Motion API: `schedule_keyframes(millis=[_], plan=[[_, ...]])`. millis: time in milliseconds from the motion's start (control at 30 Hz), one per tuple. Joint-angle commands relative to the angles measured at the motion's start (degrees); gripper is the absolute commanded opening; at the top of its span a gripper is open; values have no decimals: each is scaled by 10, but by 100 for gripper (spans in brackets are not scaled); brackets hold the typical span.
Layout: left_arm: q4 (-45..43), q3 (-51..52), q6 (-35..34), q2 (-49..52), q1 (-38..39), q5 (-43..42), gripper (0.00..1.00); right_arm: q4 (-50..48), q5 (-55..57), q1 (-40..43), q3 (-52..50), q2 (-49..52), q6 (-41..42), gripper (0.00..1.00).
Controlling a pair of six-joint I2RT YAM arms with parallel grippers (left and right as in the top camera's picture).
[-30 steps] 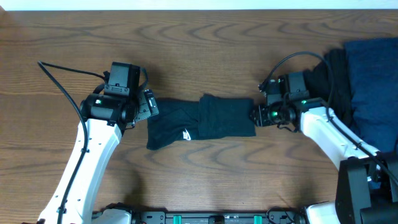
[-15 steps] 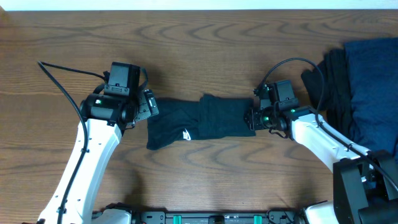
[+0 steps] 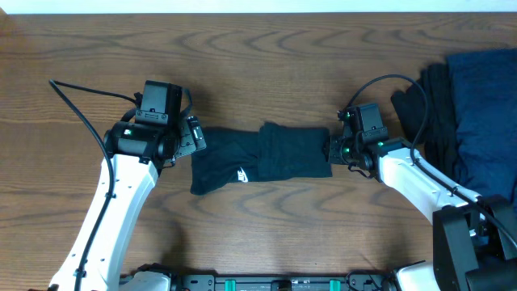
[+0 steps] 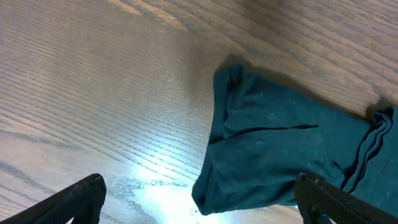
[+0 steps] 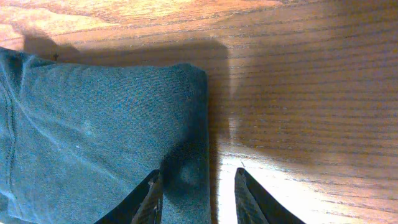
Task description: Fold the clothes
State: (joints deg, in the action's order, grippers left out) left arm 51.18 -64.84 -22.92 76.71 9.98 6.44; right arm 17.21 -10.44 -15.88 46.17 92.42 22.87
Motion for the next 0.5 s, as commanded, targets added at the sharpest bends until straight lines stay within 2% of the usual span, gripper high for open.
schedule_keyframes(millis=[0,467], plan=[[2,-2,-3,2,1,9,98,-2,6,-7,-6,5,15,36],[2,-2,-3,2,1,9,98,-10,-8,-7,-6,6,-7,48]])
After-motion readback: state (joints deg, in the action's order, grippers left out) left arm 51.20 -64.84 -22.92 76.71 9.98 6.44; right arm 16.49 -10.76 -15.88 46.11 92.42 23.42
